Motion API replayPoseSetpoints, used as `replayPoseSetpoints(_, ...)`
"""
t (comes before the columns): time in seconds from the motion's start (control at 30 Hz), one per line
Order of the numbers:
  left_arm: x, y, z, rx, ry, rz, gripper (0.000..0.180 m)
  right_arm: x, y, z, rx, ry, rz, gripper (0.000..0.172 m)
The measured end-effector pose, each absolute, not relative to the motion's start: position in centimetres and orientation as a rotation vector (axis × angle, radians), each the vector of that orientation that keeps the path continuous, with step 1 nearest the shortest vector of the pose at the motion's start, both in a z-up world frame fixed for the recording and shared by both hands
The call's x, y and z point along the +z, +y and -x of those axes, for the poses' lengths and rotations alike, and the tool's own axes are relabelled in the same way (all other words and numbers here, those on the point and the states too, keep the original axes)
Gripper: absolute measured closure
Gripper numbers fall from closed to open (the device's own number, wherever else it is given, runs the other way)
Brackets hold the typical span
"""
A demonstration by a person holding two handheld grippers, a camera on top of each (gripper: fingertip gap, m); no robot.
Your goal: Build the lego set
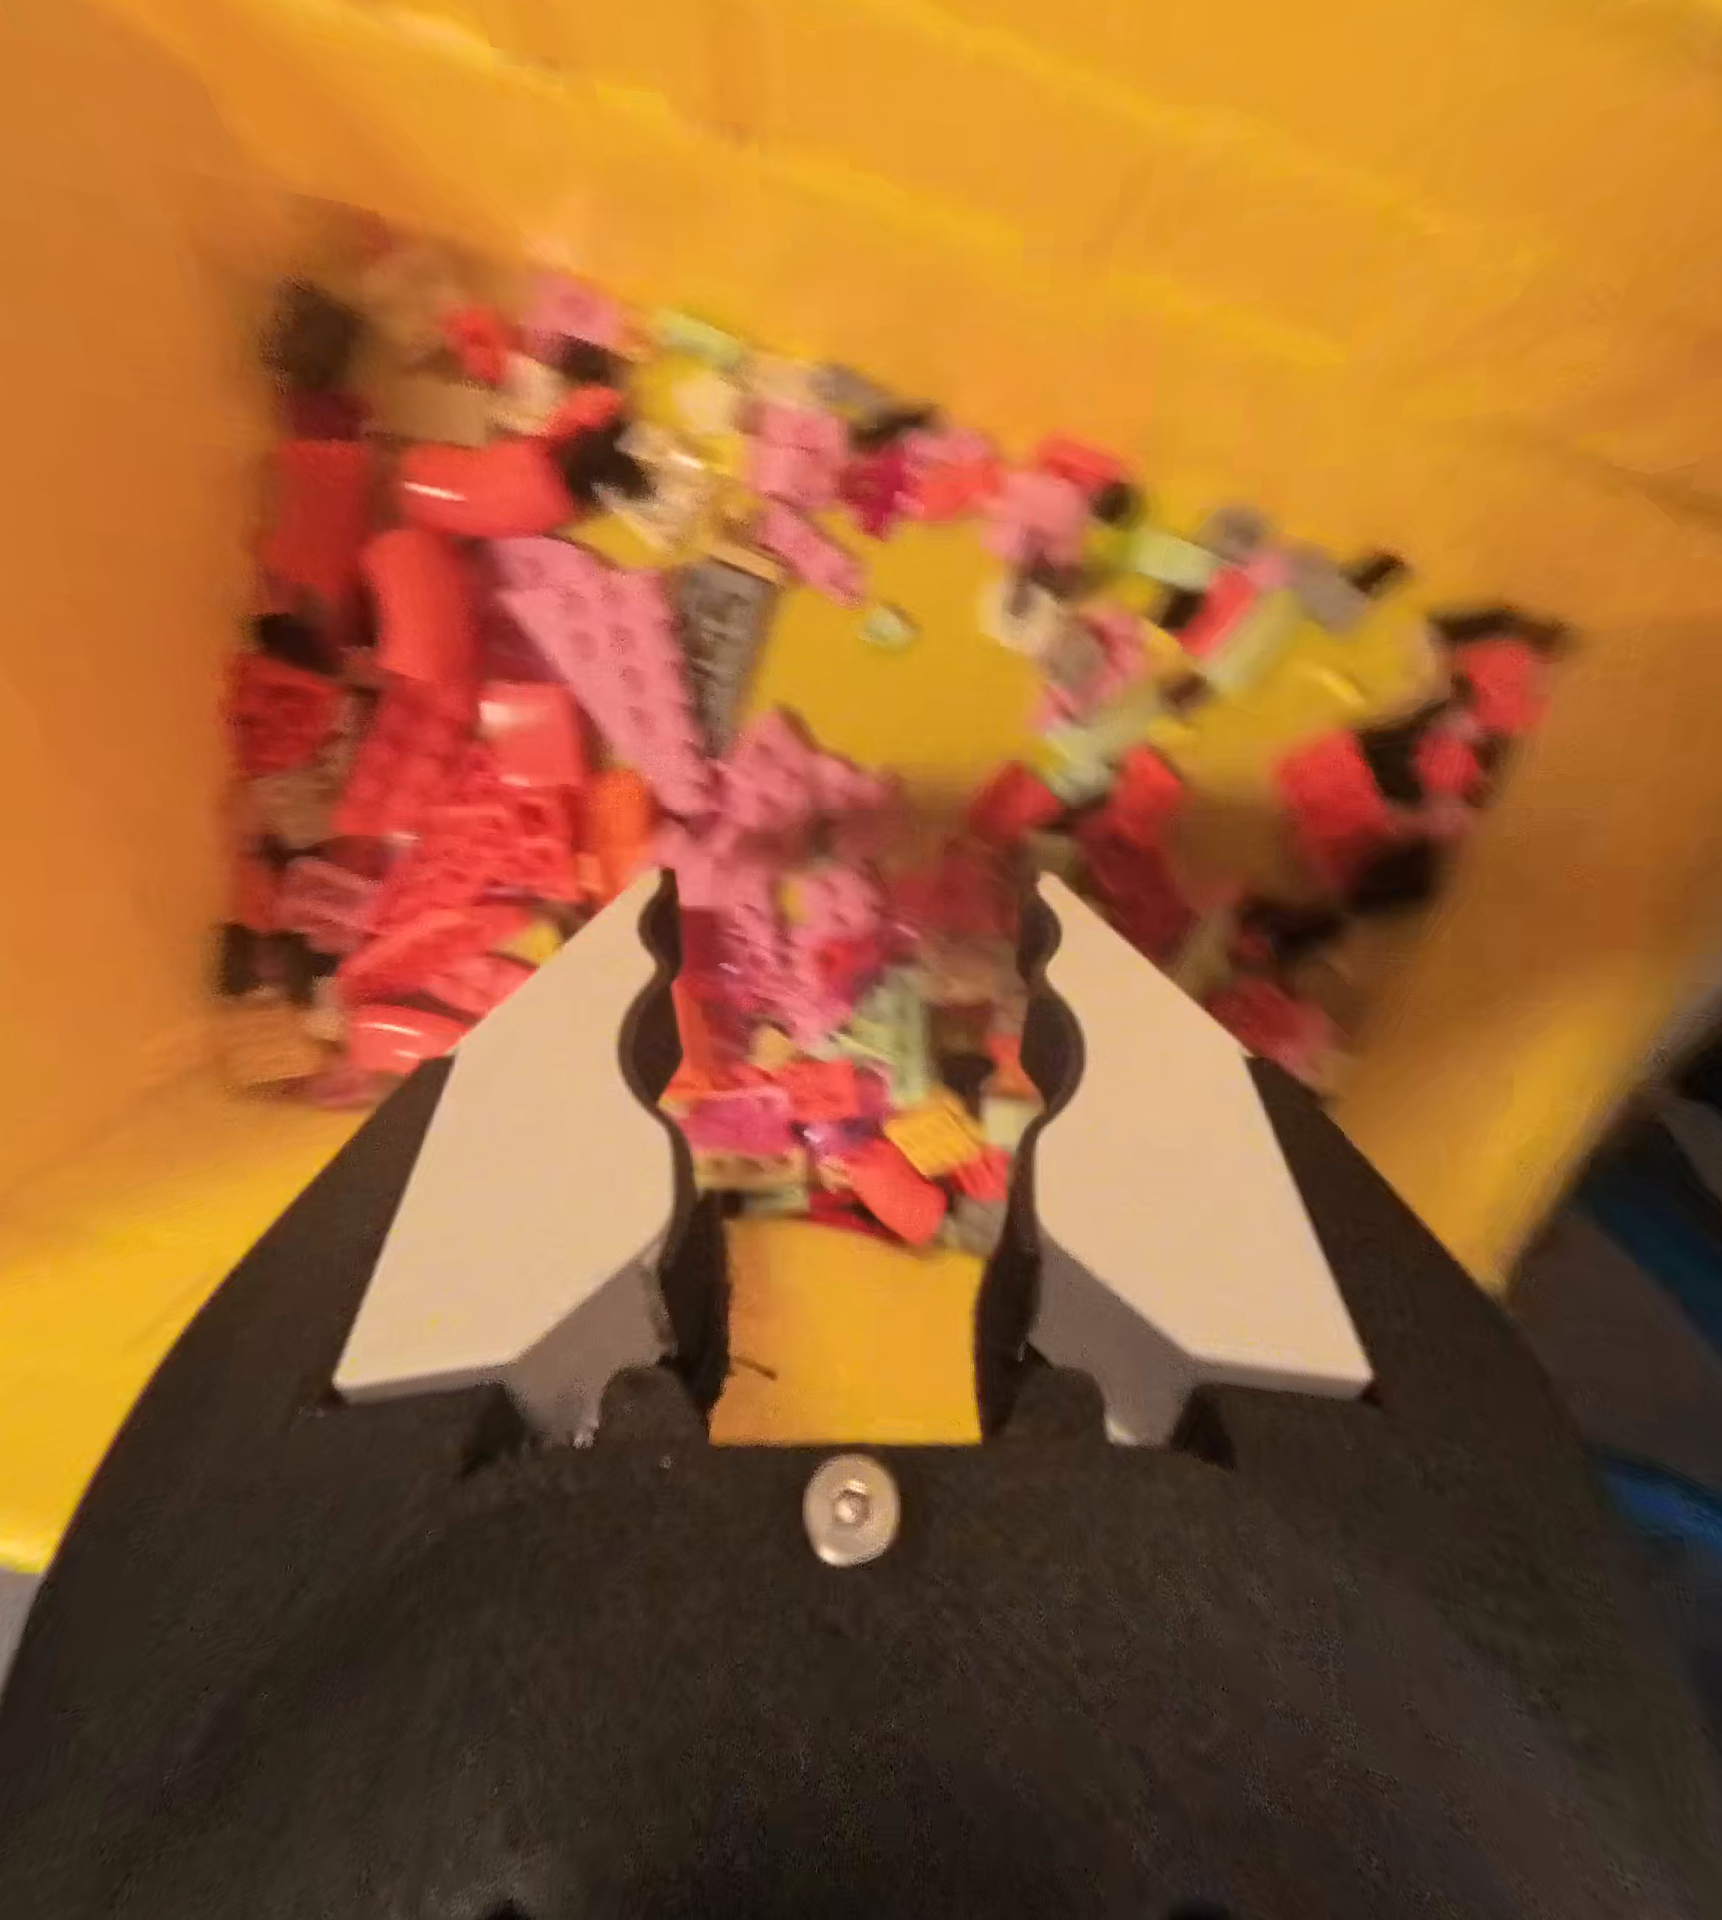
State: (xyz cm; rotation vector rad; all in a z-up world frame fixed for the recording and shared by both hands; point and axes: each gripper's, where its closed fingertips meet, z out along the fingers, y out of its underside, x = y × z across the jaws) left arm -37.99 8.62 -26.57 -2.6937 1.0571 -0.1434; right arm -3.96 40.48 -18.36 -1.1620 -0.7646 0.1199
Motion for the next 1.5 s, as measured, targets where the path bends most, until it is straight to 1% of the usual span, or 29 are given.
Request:
replayPoseSetpoints(0.07,-26.5,6.0,37.8,-0.219,1.156,2.755,0.129,-18.3,40.4,4.0,0.122,-0.766,1.161,0.172)
replayPoseSetpoints(0.13,-26.6,3.9,38.0,-0.246,1.210,2.831,0.130,-18.3,40.4,4.0,0.121,-0.767,1.160,0.172)
replayPoseSetpoints(0.2,-26.5,2.0,37.5,-0.302,1.273,2.885,0.136,-18.3,40.4,4.0,0.123,-0.767,1.159,0.172)
replayPoseSetpoints(0.23,-26.4,1.3,37.3,-0.321,1.304,2.898,0.142,-18.3,40.4,4.0,0.123,-0.767,1.158,0.172)
replayPoseSetpoints(0.3,-26.3,-0.1,36.5,-0.370,1.365,2.918,0.160,-18.3,40.4,4.0,0.124,-0.767,1.158,0.172)
replayPoseSetpoints(0.37,-26.5,-1.9,35.8,-0.417,1.444,2.944,0.167,-18.3,40.3,4.1,0.131,-0.766,1.156,0.172)
replayPoseSetpoints(0.47,-27.3,-3.3,36.1,-0.336,1.520,2.991,0.169,-18.3,40.3,4.0,0.136,-0.764,1.157,0.172)
replayPoseSetpoints(0.63,-28.2,-3.7,36.5,-0.339,1.481,3.022,0.171,-18.2,40.3,4.0,0.139,-0.762,1.156,0.172)
replayPoseSetpoints(0.7,-28.5,-3.3,37.0,-0.262,1.484,3.020,0.180,-18.2,40.3,4.0,0.140,-0.762,1.156,0.172)
replayPoseSetpoints(0.87,-29.2,0.1,37.4,0.015,1.585,2.814,0.180,-18.2,40.3,4.0,0.144,-0.759,1.159,0.172)
replayPoseSetpoints(0.93,-29.1,2.6,37.2,0.126,1.541,2.709,0.180,-18.2,40.3,4.0,0.145,-0.757,1.161,0.172)
replayPoseSetpoints(1.0,-28.5,4.3,36.7,0.113,1.422,2.687,0.180,-18.2,40.3,3.9,0.146,-0.755,1.163,0.172)
replayPoseSetpoints(1.07,-27.3,5.1,36.5,0.051,1.319,2.718,0.180,-18.2,40.3,3.9,0.146,-0.755,1.164,0.172)
replayPoseSetpoints(1.23,-26.3,1.8,38.9,-0.089,1.140,3.113,0.180,-18.3,40.3,4.0,0.148,-0.757,1.165,0.172)
replayPoseSetpoints(1.33,-26.8,0.2,40.6,-0.036,1.165,3.262,0.180,-18.2,40.3,3.9,0.150,-0.756,1.164,0.172)
replayPoseSetpoints(1.5,-27.3,3.0,43.1,0.209,1.101,3.239,0.180,-18.2,40.3,3.9,0.142,-0.753,1.162,0.172)
